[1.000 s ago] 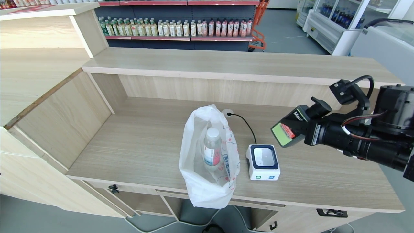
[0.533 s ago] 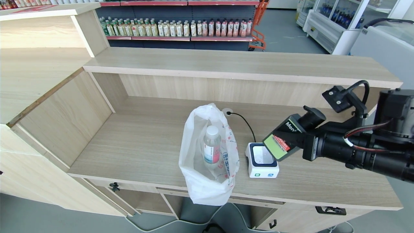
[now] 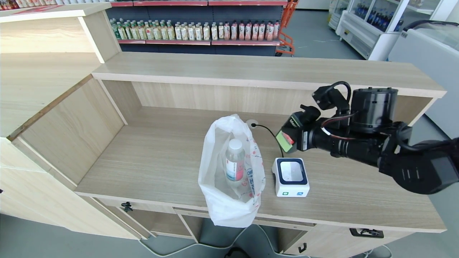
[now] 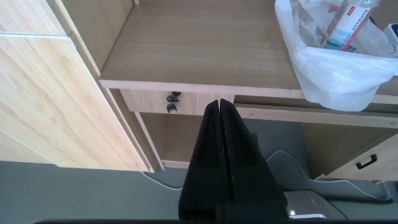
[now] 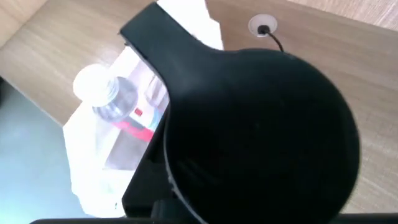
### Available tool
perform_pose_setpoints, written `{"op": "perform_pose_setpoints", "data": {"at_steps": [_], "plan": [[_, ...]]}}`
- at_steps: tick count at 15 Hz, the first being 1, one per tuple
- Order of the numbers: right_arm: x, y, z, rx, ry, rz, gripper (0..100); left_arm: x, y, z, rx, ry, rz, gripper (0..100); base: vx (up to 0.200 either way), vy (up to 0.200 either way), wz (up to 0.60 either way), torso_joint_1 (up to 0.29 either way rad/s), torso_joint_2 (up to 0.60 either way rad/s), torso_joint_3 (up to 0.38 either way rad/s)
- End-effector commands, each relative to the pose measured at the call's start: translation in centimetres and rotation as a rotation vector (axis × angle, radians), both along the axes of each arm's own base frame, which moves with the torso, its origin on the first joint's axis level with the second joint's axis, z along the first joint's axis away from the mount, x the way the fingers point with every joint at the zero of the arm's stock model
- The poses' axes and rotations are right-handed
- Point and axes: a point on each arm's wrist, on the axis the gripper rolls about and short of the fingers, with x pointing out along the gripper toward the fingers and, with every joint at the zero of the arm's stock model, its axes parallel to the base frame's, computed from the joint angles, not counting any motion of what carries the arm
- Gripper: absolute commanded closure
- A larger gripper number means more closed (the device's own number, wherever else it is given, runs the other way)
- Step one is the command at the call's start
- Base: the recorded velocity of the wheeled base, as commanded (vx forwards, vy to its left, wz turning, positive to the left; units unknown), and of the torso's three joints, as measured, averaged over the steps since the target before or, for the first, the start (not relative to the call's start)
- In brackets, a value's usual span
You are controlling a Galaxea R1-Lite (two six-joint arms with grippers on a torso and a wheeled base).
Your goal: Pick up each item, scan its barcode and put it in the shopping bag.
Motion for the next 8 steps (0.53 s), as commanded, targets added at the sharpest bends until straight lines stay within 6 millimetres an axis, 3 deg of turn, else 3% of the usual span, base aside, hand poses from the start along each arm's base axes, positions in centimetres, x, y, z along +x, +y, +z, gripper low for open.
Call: {"op": "perform_pose_setpoints", "data": {"at_steps": [1, 2, 3, 8], "plan": [[3.7, 1.6, -2.4, -0.025, 0.02, -0.042, 100, 0.0, 0.0, 0.0, 0.0, 0.0, 0.0, 100, 0.0, 0.0, 0.0, 0.0, 0.0, 0.0], [6.2, 3.4, -3.7, -0.025, -0.001, -0.03, 100, 0.0, 0.0, 0.0, 0.0, 0.0, 0.001, 100, 0.0, 0.0, 0.0, 0.0, 0.0, 0.0], [7.1, 4.5, -4.4, -0.034, -0.008, -0.008, 100, 0.0, 0.0, 0.0, 0.0, 0.0, 0.0, 100, 0.0, 0.0, 0.0, 0.0, 0.0, 0.0], [9.8, 8.1, -6.6, -0.039, -0.035, 0.071, 100, 0.0, 0.0, 0.0, 0.0, 0.0, 0.0, 100, 0.0, 0.0, 0.0, 0.0, 0.0, 0.0]]}}
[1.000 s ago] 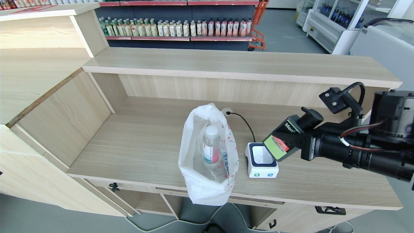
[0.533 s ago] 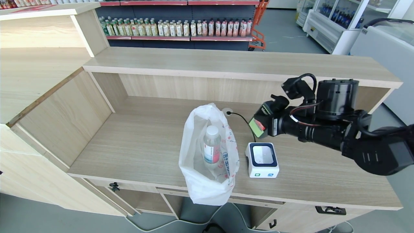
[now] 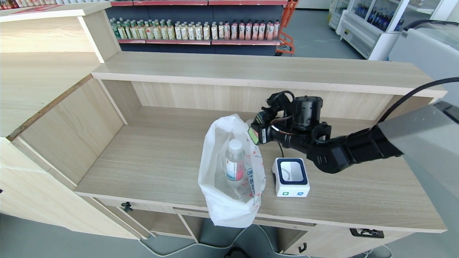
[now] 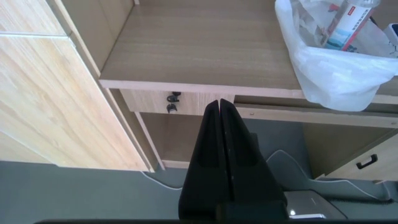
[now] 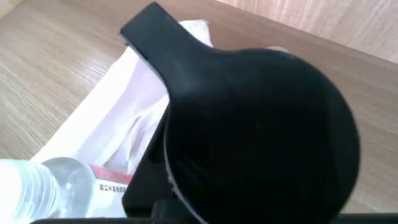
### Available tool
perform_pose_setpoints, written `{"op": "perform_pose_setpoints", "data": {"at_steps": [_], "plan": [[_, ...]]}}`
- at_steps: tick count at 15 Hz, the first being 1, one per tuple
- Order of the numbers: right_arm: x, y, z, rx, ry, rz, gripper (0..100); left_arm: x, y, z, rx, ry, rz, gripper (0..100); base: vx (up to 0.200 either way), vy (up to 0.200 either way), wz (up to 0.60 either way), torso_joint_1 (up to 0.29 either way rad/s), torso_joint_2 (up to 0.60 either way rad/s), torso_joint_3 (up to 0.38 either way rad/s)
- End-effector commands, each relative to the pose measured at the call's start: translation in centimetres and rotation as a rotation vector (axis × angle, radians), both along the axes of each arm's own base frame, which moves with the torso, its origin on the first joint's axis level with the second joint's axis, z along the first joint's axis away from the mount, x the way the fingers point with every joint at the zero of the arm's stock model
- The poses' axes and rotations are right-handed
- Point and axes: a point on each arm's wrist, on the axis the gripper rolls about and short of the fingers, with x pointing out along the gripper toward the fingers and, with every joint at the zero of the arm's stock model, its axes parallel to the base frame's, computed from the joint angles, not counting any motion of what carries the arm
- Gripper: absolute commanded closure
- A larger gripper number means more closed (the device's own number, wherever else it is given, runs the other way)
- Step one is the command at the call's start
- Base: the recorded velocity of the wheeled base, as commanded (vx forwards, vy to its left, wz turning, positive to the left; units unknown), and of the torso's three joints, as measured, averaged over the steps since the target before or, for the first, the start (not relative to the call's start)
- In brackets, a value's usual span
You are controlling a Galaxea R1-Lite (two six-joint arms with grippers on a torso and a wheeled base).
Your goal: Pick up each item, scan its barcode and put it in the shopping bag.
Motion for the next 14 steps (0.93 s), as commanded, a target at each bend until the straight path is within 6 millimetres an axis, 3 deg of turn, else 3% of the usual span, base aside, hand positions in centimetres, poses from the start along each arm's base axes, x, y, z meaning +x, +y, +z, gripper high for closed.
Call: {"op": "perform_pose_setpoints", "data": {"at_steps": [1, 14], "plan": [[1.5, 1.7, -2.8, -0.011, 0.03, 0.061, 100, 0.0, 0.0, 0.0, 0.0, 0.0, 0.0, 100, 0.0, 0.0, 0.0, 0.0, 0.0, 0.0], [4.3, 2.8, -6.8, -0.059, 0.017, 0.132, 100, 0.0, 0.0, 0.0, 0.0, 0.0, 0.001, 100, 0.0, 0.0, 0.0, 0.0, 0.0, 0.0]]}}
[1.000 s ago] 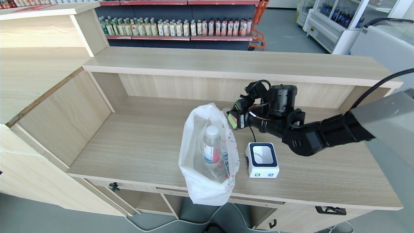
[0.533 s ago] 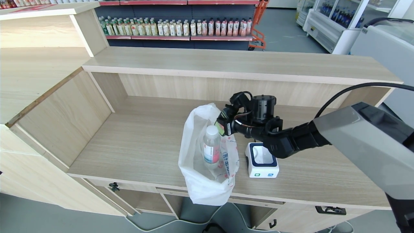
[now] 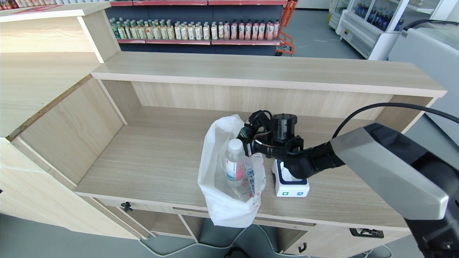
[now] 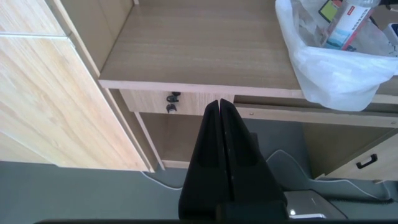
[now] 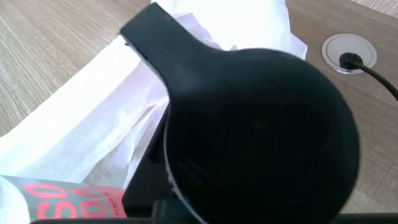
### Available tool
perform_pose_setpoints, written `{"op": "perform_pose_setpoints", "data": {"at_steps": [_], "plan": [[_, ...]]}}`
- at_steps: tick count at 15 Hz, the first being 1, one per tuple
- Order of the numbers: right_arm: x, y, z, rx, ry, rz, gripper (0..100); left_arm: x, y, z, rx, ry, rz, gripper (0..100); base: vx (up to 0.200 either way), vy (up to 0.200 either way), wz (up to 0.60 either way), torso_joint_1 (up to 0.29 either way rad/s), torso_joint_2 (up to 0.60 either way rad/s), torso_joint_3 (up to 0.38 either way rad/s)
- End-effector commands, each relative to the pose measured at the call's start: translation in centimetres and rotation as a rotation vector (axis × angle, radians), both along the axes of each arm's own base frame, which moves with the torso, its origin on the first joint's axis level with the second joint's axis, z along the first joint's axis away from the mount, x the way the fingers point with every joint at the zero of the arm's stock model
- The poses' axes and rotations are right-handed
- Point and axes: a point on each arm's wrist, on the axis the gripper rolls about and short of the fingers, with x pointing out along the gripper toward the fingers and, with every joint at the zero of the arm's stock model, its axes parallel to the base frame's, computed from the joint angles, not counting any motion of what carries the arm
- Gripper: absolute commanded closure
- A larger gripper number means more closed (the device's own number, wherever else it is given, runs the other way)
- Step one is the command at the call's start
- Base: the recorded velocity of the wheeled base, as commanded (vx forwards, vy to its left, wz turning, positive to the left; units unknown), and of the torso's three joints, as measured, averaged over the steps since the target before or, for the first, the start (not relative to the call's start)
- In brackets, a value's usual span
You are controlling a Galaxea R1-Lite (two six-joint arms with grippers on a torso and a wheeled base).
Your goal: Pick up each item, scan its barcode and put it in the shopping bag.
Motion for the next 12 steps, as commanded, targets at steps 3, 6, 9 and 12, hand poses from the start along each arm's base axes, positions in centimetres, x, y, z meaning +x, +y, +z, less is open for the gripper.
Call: {"op": "perform_pose_setpoints", "data": {"at_steps": [3, 6, 9, 12], "plan": [[0.6, -0.4, -1.8, -0.023, 0.015, -0.009, 100, 0.0, 0.0, 0.0, 0.0, 0.0, 0.001, 100, 0.0, 0.0, 0.0, 0.0, 0.0, 0.0], [0.6, -0.3, -2.9, -0.04, 0.018, -0.006, 100, 0.0, 0.0, 0.0, 0.0, 0.001, -0.001, 100, 0.0, 0.0, 0.0, 0.0, 0.0, 0.0], [0.6, -0.5, -3.3, -0.058, 0.01, -0.002, 100, 0.0, 0.0, 0.0, 0.0, 0.0, 0.001, 100, 0.0, 0.0, 0.0, 0.0, 0.0, 0.0], [0.7, -0.8, -3.4, -0.065, 0.013, -0.007, 100, 0.0, 0.0, 0.0, 0.0, 0.0, 0.001, 100, 0.0, 0.0, 0.0, 0.0, 0.0, 0.0]]}}
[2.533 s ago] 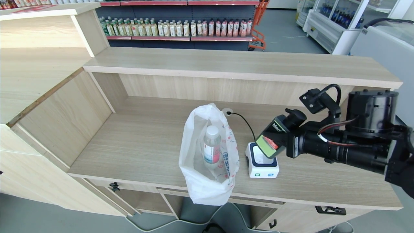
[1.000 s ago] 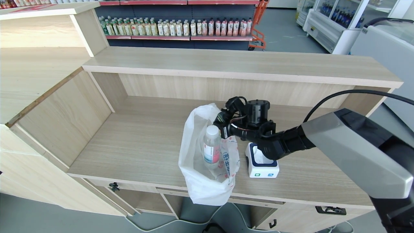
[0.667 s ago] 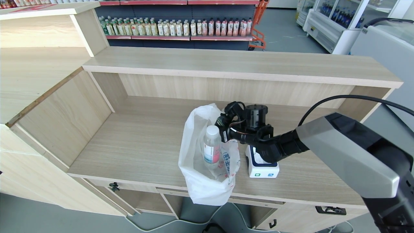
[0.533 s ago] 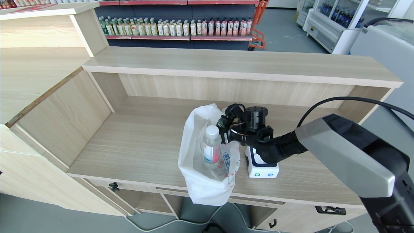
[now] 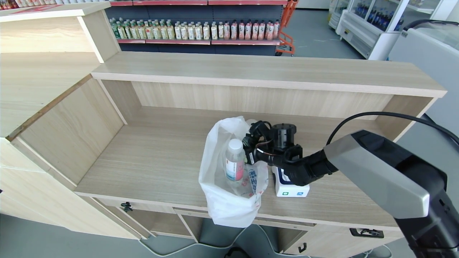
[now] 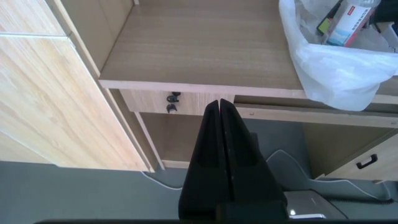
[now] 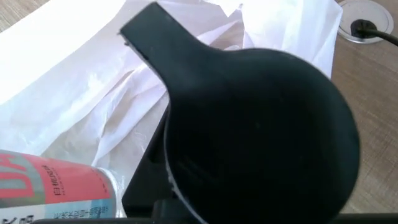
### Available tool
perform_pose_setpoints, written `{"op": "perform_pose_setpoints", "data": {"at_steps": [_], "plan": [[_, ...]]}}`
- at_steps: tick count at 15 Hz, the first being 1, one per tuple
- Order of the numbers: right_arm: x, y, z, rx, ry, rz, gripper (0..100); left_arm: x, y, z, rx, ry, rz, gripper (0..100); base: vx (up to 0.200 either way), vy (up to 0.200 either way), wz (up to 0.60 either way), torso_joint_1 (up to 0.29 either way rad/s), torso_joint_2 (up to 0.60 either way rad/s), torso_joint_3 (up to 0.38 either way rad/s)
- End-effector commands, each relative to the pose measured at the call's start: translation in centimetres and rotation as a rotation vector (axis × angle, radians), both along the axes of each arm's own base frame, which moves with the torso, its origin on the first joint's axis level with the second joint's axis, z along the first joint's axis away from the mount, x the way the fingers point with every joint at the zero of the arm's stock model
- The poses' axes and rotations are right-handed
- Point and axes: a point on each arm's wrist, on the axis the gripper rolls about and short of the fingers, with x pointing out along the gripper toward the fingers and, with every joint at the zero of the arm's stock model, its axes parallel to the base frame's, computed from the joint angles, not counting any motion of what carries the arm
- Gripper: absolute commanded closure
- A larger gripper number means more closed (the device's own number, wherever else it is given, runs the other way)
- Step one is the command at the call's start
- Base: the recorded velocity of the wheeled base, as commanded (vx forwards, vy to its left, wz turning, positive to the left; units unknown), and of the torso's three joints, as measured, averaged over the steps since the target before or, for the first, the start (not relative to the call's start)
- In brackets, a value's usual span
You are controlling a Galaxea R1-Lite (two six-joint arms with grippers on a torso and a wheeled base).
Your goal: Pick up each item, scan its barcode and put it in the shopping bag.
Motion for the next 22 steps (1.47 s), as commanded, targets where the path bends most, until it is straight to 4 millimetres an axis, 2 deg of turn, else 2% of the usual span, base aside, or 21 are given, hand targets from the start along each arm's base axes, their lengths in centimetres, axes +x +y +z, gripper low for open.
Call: {"op": "perform_pose_setpoints", "data": {"at_steps": [1, 6, 11, 12, 14, 15, 17, 18, 19, 21, 22], "plan": [[0.0, 0.0, 0.0, 0.0, 0.0, 0.002, 0, 0.0, 0.0, 0.0, 0.0, 0.0, 0.001, 100, 0.0, 0.0, 0.0, 0.0, 0.0, 0.0], [-0.2, 0.1, 1.0, 0.012, -0.016, 0.018, 0, 0.0, 0.0, 0.0, 0.0, 0.0, -0.001, 100, 0.0, 0.0, 0.0, 0.0, 0.0, 0.0], [-1.2, -0.9, 6.1, 0.062, -0.088, 0.005, 0, 0.0, 0.0, 0.0, 0.0, 0.0, -0.001, 100, 0.0, 0.0, 0.0, 0.0, 0.0, 0.0], [-1.7, -1.7, 7.7, 0.078, -0.104, -0.006, 0, 0.0, 0.0, 0.0, 0.0, 0.0, 0.001, 100, 0.0, 0.0, 0.0, 0.0, 0.0, 0.0], [-3.4, -2.8, 10.5, 0.112, -0.118, -0.015, 0, 0.0, 0.0, 0.0, 0.0, 0.0, -0.001, 100, 0.0, 0.0, 0.0, 0.0, 0.0, 0.0], [-5.0, -3.6, 12.3, 0.136, -0.115, -0.021, 0, 0.0, 0.0, 0.0, 0.0, 0.0, -0.001, 100, 0.0, 0.0, 0.0, 0.0, 0.0, 0.0], [-9.0, -6.1, 16.1, 0.168, -0.128, -0.036, 0, 0.0, 0.0, 0.0, 0.0, 0.0, 0.001, 100, 0.0, 0.0, 0.0, 0.0, 0.0, 0.0], [-11.6, -8.6, 17.6, 0.185, -0.106, -0.074, 0, 0.0, 0.0, 0.0, 0.0, 0.0, -0.001, 100, 0.0, 0.0, 0.0, 0.0, 0.0, 0.0], [-13.6, -11.5, 18.4, 0.173, -0.094, -0.139, 0, 0.0, 0.0, 0.0, 0.0, 0.0, -0.001, 100, 0.0, 0.0, 0.0, 0.0, 0.0, 0.0], [-16.9, -16.7, 19.6, 0.157, -0.142, -0.41, 0, 0.0, 0.0, 0.0, 0.0, 0.0, -0.001, 100, 0.0, 0.0, 0.0, 0.0, 0.0, 0.0], [-19.6, -19.0, 19.7, 0.136, -0.163, -0.606, 0, 0.0, 0.0, 0.0, 0.0, 0.0, -0.001, 100, 0.0, 0.0, 0.0, 0.0, 0.0, 0.0]]}}
